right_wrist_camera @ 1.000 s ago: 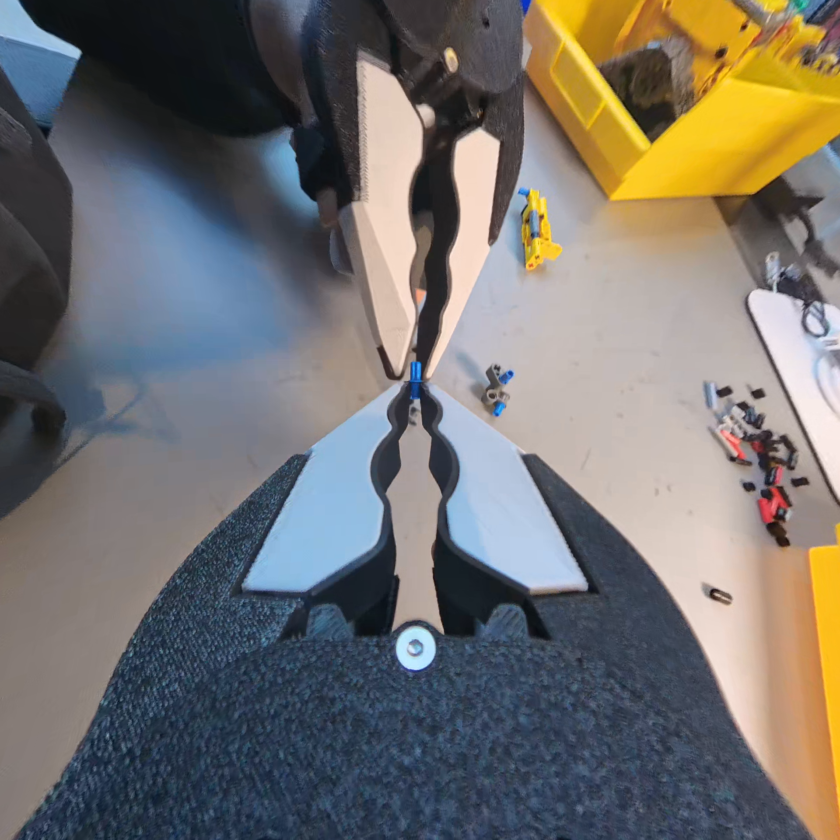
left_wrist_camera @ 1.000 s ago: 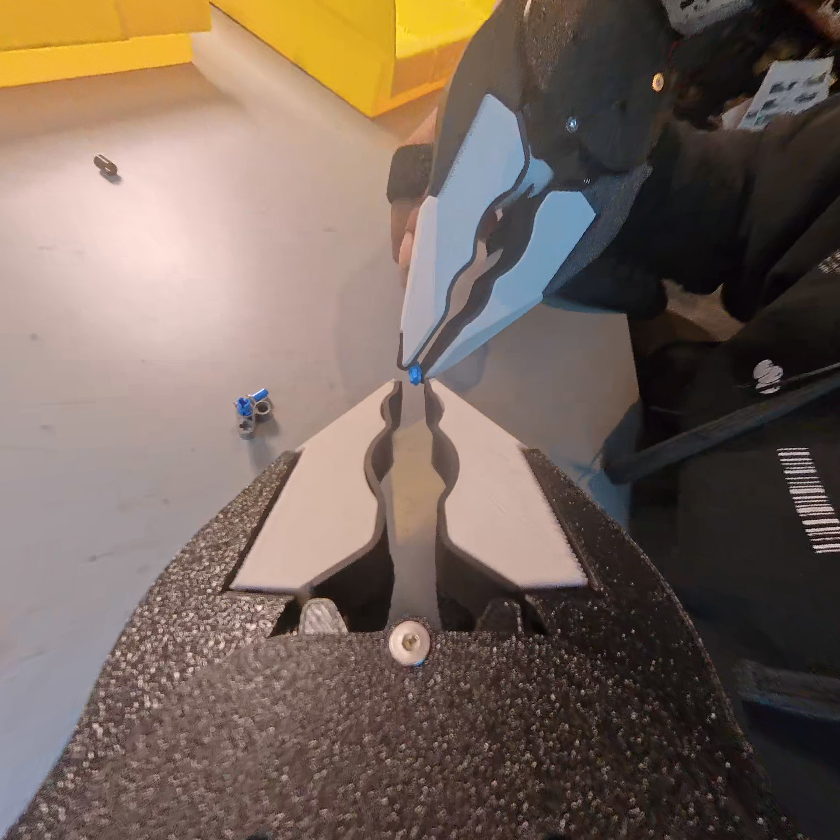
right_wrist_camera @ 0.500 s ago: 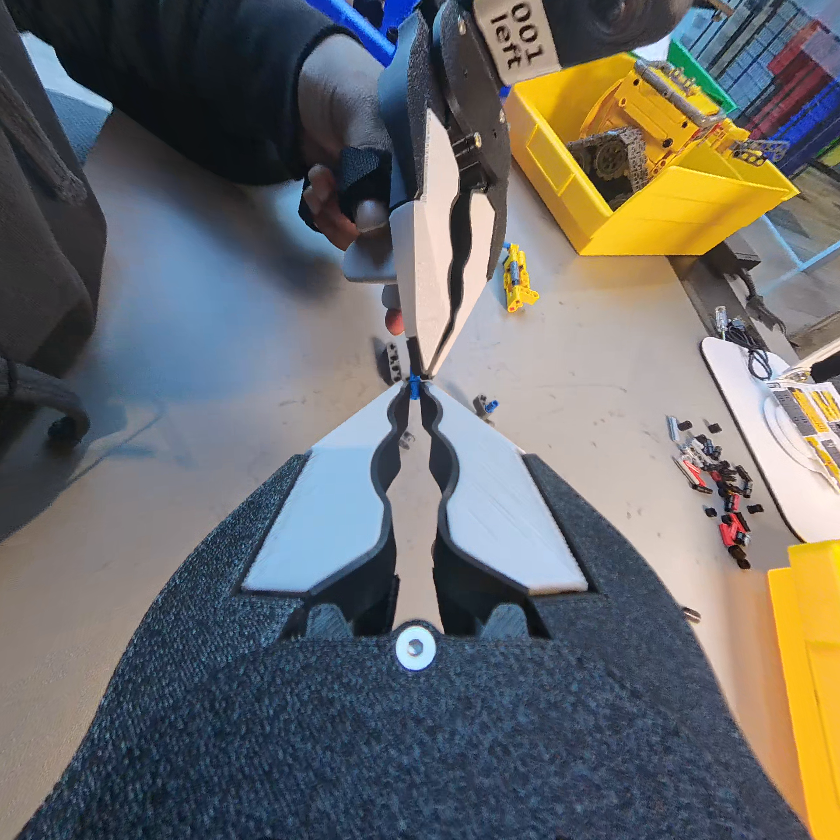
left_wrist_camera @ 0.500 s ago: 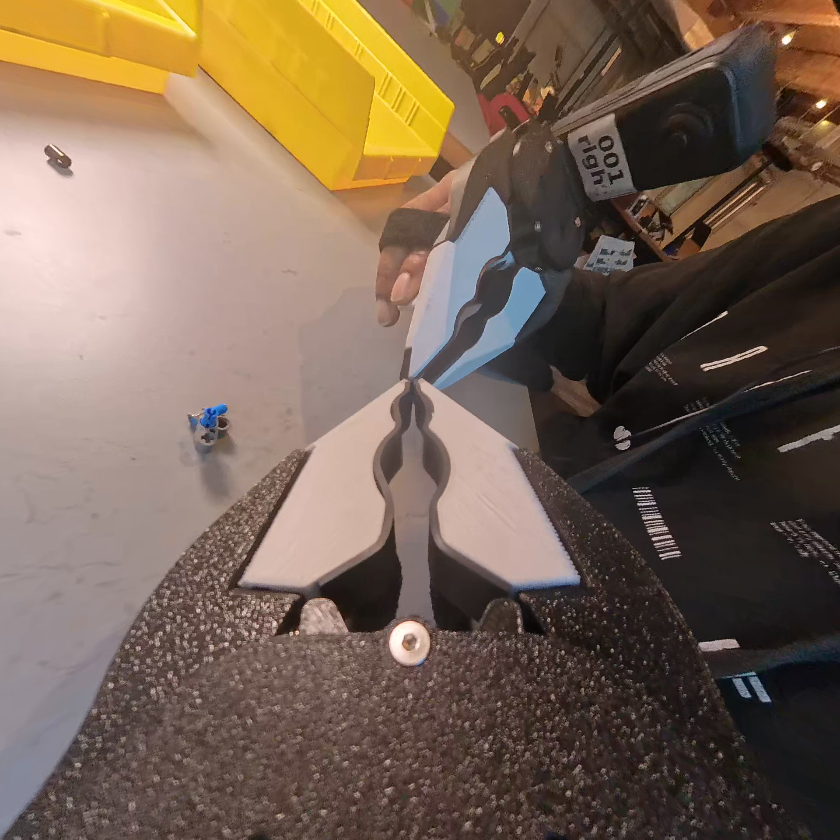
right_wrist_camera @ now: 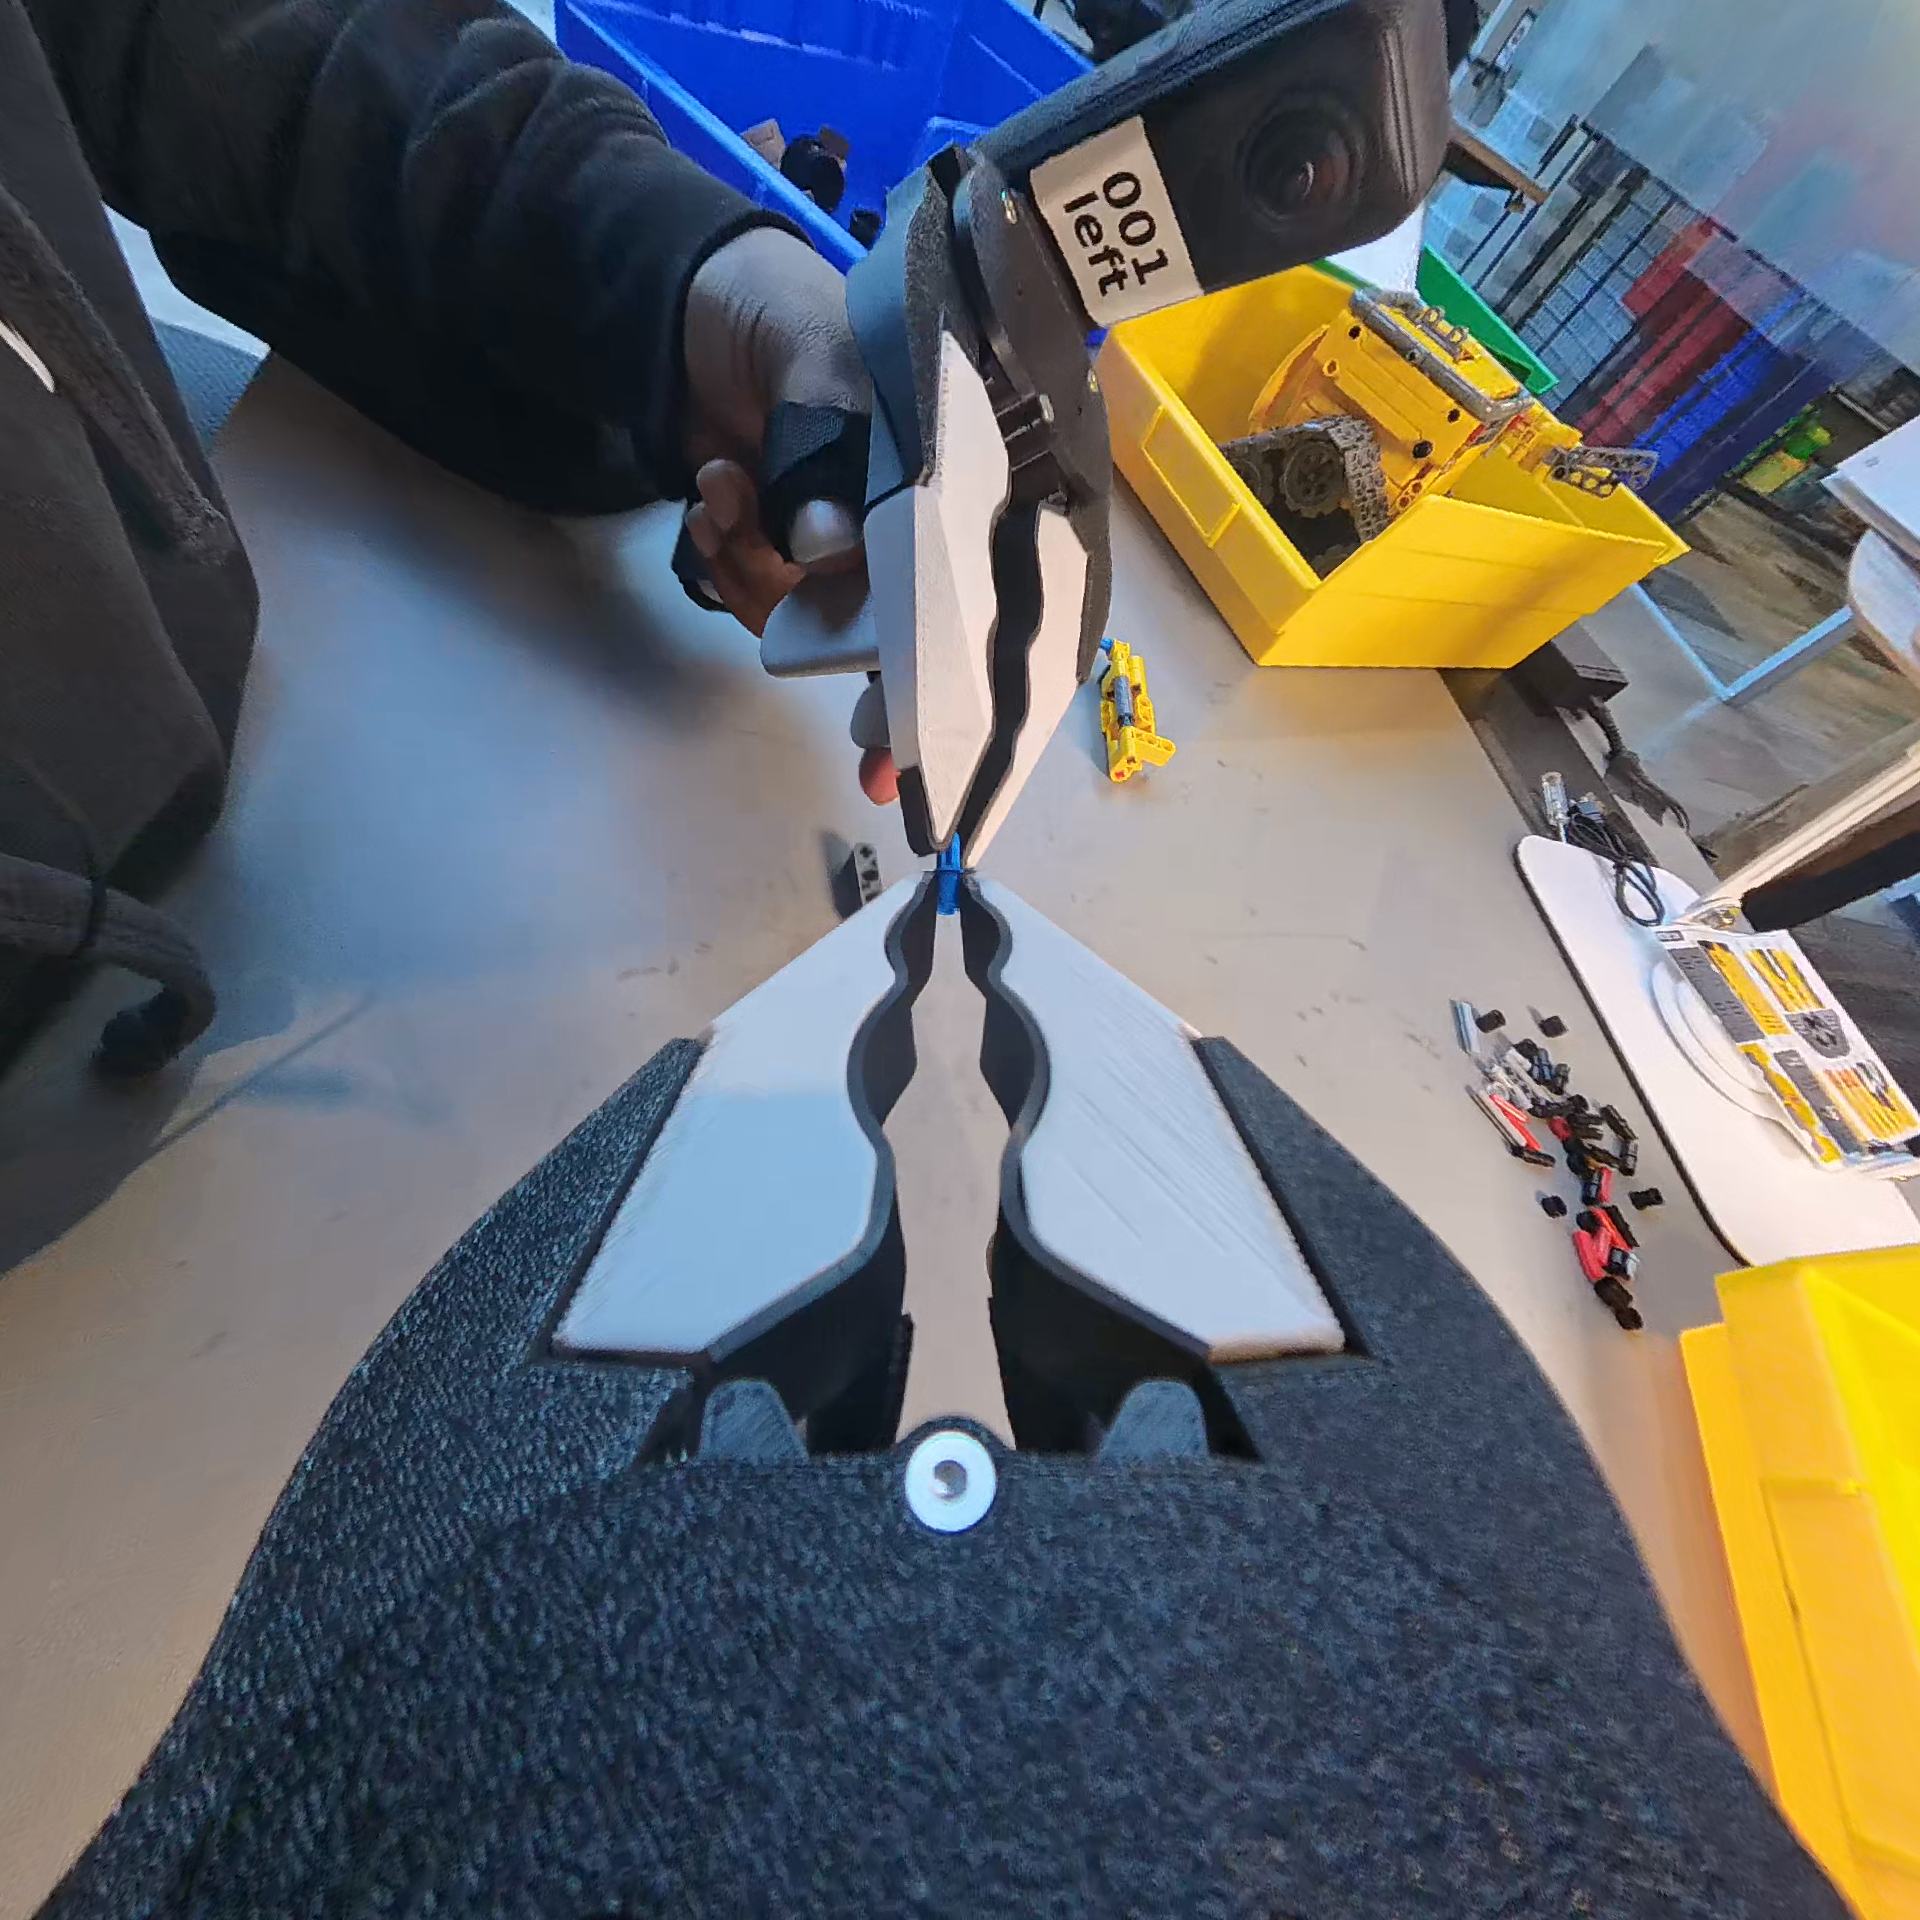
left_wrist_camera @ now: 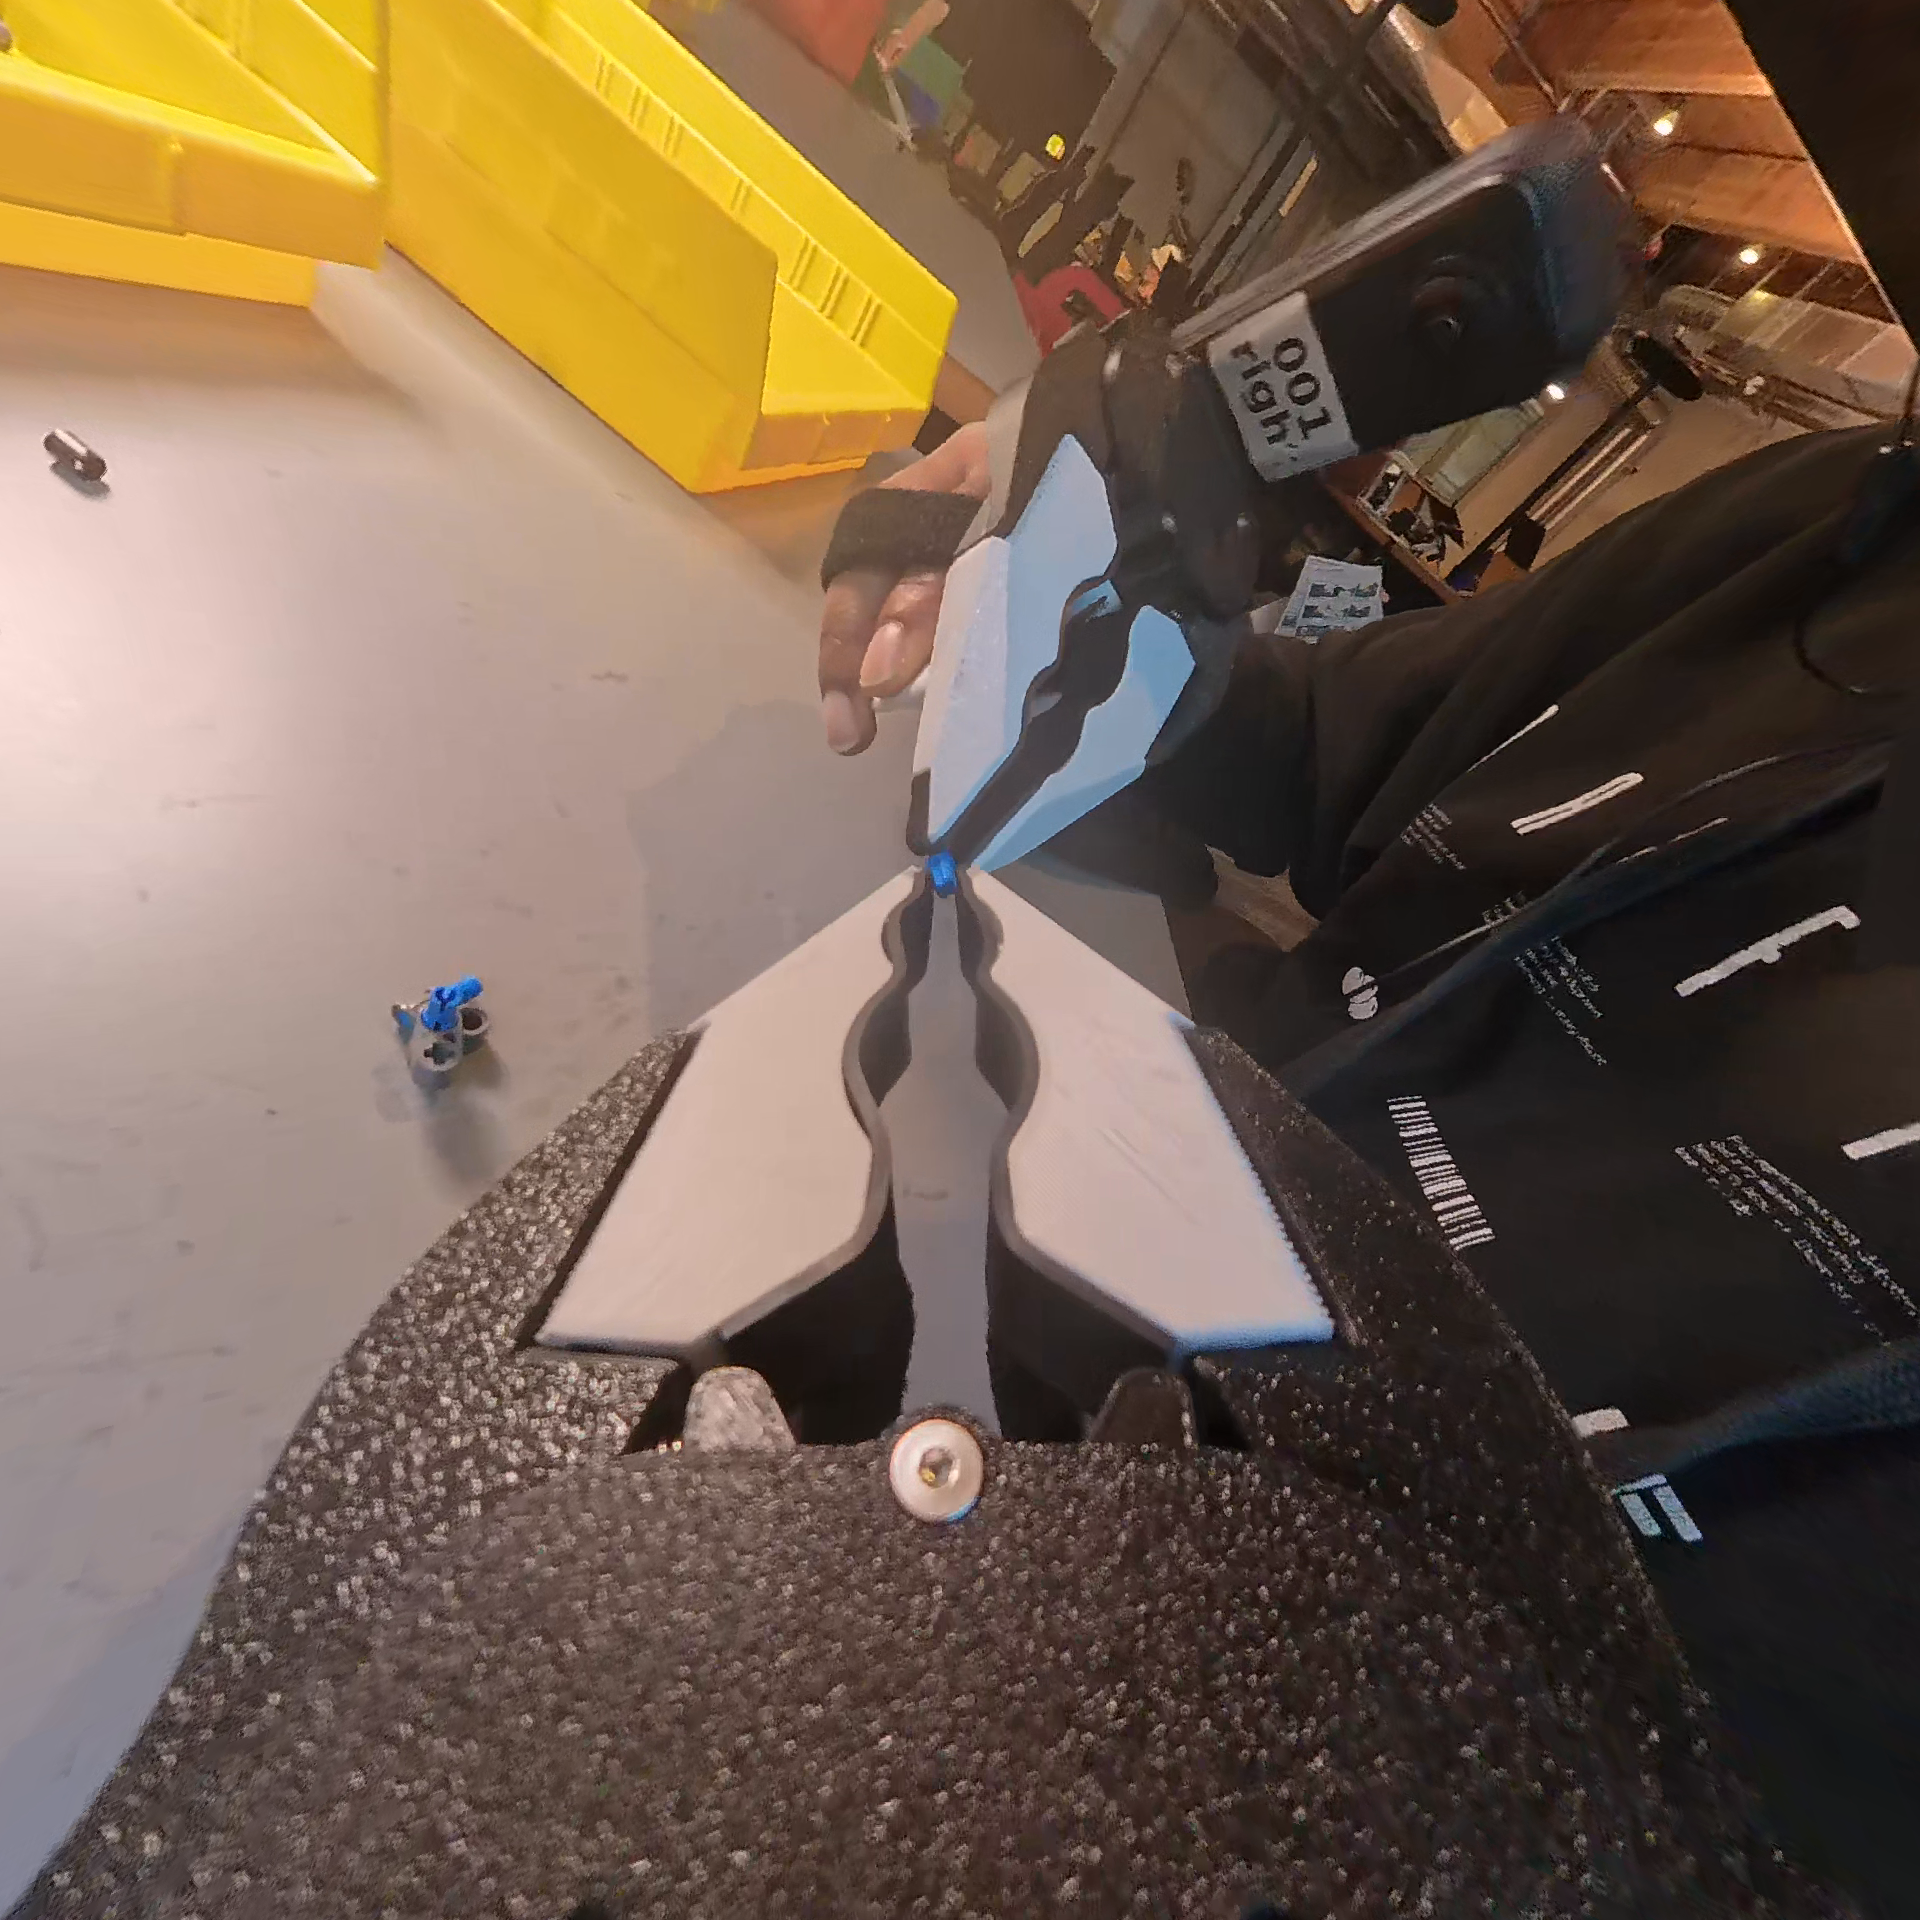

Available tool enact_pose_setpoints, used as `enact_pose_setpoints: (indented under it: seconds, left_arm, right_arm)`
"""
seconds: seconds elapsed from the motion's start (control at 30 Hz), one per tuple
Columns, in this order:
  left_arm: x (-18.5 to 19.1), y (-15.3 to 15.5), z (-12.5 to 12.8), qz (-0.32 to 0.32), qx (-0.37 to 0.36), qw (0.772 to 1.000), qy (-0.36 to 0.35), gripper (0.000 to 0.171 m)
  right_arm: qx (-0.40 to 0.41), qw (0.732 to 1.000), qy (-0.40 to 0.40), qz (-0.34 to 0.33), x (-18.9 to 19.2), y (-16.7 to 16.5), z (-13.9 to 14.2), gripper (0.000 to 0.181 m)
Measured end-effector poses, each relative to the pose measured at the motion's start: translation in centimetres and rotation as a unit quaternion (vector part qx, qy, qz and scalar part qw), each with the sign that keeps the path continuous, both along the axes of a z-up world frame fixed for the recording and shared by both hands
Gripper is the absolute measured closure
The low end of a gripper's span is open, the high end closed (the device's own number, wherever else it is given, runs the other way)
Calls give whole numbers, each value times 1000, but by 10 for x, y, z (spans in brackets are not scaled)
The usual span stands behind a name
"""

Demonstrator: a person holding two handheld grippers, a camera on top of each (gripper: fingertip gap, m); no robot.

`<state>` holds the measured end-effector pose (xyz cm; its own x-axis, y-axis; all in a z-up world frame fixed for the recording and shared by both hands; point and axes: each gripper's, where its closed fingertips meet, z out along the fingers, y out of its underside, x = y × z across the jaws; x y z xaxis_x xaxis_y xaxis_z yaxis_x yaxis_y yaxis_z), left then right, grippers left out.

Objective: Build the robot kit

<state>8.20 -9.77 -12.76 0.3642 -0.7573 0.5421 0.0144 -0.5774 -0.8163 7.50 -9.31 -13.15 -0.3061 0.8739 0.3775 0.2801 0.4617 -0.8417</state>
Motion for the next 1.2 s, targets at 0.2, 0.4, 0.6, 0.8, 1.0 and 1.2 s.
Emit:
enact_pose_setpoints:
  seconds: [0.2,0.4,0.6,0.8,1.0,1.2]
  left_arm:
    - [3,-12,29,-31,83,995,-51,169]
    - [6,-17,33,-43,77,993,-76,169]
    - [6,-17,36,-48,62,992,-94,170]
    - [7,-17,35,-51,53,992,-100,169]
    - [4,-11,29,-40,36,995,-86,168]
    - [-17,5,-39,11,114,970,214,156]
  right_arm:
    - [-117,989,76,48,5,-13,34,177]
    - [-134,985,91,65,7,-19,41,176]
    - [-120,986,94,65,8,-19,41,174]
    - [-93,990,90,59,7,-19,37,176]
    - [-92,992,75,45,5,-14,33,177]
    - [-101,993,-8,-54,7,36,-2,177]
